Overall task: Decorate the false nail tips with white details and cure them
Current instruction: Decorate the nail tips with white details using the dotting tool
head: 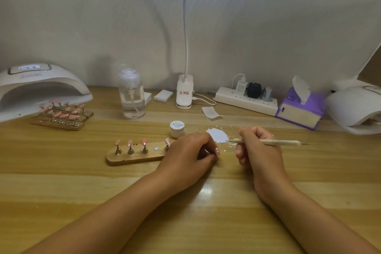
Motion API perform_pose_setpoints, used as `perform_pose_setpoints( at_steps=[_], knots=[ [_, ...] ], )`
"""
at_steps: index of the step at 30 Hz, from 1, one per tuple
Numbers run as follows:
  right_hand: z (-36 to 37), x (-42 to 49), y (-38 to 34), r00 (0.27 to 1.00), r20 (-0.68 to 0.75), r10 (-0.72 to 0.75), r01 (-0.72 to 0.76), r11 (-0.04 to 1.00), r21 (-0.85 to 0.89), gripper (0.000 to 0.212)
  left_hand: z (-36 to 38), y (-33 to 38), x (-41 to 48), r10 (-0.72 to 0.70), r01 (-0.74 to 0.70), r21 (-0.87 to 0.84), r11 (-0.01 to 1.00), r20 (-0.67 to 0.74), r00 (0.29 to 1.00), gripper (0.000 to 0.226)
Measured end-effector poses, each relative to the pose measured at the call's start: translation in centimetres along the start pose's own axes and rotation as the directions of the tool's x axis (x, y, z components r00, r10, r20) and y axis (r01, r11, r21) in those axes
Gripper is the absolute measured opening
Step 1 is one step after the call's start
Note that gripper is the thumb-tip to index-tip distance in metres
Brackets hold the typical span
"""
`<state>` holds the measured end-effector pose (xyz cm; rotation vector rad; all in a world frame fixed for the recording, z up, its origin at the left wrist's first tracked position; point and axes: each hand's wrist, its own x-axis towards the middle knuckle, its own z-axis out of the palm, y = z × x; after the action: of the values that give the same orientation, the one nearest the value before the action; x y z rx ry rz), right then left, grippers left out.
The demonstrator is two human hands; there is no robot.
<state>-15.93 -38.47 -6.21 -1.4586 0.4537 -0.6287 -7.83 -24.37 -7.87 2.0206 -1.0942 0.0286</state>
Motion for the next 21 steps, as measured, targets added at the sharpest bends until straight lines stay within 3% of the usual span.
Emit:
perform_pose_setpoints(
  at_steps=[4,8,12,16,21],
  knots=[
    [0.0,0.0,0.2,0.998,0.008,-0.062,0.062,0.998,-0.009,0.023,0.0,0.1,-0.1,-0.008,0.008,0.016,1.0,0.002,1.0,0.017],
    [-0.4,0.4,0.2,0.965,0.013,-0.261,0.257,0.94,-0.224,0.02,0.0,0.0,-0.1,-0.012,0.012,0.023,1.0,-0.008,1.0,0.017],
    [-0.7,1.0,0.7,0.985,0.02,-0.169,0.163,0.904,-0.395,0.005,0.0,0.0,-0.1,-0.007,0.008,0.039,0.999,-0.015,1.0,0.011],
    [-0.7,1.1,1.0,0.988,0.033,-0.149,0.148,0.878,-0.456,0.017,0.0,0.1,-0.1,-0.003,0.004,0.05,0.999,-0.019,1.0,0.008],
    [-0.6,1.0,0.9,0.987,0.059,-0.15,0.16,0.852,-0.499,0.016,0.0,0.1,0.0,0.0,0.001,0.054,0.999,-0.018,1.0,0.008]
  ],
)
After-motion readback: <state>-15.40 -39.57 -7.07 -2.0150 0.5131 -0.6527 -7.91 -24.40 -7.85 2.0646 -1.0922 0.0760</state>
